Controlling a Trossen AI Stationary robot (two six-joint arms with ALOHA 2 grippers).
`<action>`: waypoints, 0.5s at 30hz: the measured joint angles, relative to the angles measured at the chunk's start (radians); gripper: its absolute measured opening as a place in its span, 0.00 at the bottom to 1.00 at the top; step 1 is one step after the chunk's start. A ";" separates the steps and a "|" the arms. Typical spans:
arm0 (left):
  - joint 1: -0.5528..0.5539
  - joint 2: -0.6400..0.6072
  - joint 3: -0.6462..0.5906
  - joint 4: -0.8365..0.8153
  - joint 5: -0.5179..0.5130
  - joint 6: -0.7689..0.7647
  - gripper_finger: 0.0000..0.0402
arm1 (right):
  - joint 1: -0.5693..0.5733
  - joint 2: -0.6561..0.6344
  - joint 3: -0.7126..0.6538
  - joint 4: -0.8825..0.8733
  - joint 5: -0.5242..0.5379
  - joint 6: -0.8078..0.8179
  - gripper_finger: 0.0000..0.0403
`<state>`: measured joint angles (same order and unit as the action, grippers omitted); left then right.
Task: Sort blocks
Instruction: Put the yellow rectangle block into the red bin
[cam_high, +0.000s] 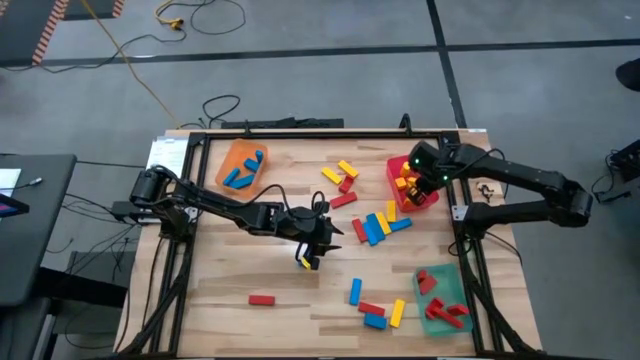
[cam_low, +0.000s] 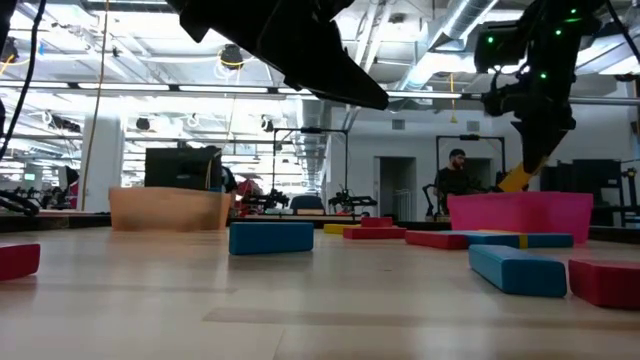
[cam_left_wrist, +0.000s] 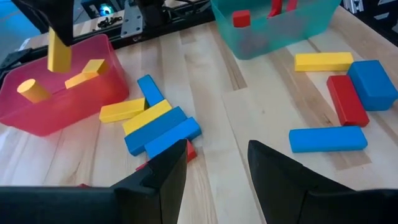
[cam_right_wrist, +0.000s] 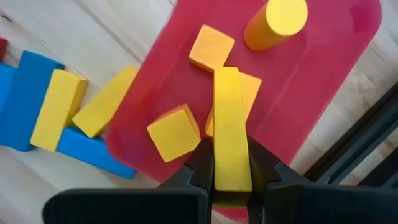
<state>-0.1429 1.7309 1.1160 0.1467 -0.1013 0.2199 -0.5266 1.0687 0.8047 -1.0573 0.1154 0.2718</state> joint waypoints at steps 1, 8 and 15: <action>0.000 0.000 0.000 0.000 0.000 -0.001 0.41 | 0.000 0.000 -0.008 0.005 0.000 0.000 0.15; 0.000 0.000 0.000 0.001 0.000 -0.027 0.41 | -0.028 0.000 -0.066 0.050 0.000 -0.002 0.15; 0.000 0.000 0.000 0.002 0.000 -0.032 0.41 | -0.032 0.000 -0.076 0.056 0.000 -0.018 0.15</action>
<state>-0.1429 1.7309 1.1160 0.1486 -0.1013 0.1883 -0.5591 1.0683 0.7284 -1.0008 0.1158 0.2543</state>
